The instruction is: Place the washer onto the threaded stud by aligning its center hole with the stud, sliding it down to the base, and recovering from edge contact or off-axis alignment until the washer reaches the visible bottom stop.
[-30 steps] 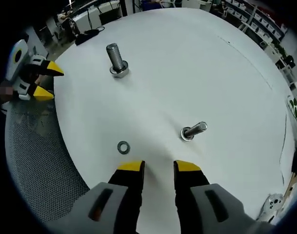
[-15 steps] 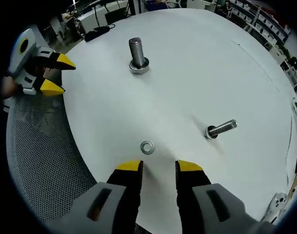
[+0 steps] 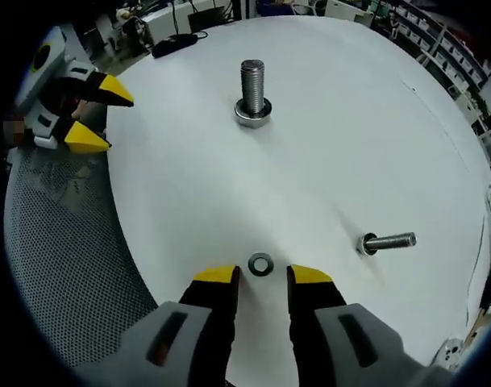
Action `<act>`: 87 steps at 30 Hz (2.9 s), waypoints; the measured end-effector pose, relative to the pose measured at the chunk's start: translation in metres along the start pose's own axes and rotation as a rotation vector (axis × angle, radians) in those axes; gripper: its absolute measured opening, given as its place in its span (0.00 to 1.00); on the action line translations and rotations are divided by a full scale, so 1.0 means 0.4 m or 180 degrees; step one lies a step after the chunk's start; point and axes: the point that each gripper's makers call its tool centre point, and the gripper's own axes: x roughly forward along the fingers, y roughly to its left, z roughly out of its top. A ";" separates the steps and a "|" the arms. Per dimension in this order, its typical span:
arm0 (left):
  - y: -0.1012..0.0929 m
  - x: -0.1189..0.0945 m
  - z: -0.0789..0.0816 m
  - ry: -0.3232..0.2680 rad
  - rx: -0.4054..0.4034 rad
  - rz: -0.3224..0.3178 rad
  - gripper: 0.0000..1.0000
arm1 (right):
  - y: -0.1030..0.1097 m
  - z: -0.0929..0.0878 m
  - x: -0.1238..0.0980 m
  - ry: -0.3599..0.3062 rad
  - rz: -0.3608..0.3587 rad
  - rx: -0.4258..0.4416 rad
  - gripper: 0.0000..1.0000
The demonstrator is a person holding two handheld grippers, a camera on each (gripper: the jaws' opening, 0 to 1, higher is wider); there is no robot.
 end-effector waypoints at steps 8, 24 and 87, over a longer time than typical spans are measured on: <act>0.002 0.000 0.002 -0.0013 -0.0003 0.0007 0.28 | 0.001 0.002 -0.001 0.0025 0.0035 -0.0207 0.24; 0.003 -0.002 0.004 -0.0032 -0.0019 0.0002 0.28 | -0.006 0.005 0.007 0.0297 0.0037 -0.0277 0.15; -0.002 0.003 -0.002 0.0016 -0.0001 -0.0037 0.26 | 0.001 0.005 0.011 0.0539 0.0087 -0.0827 0.15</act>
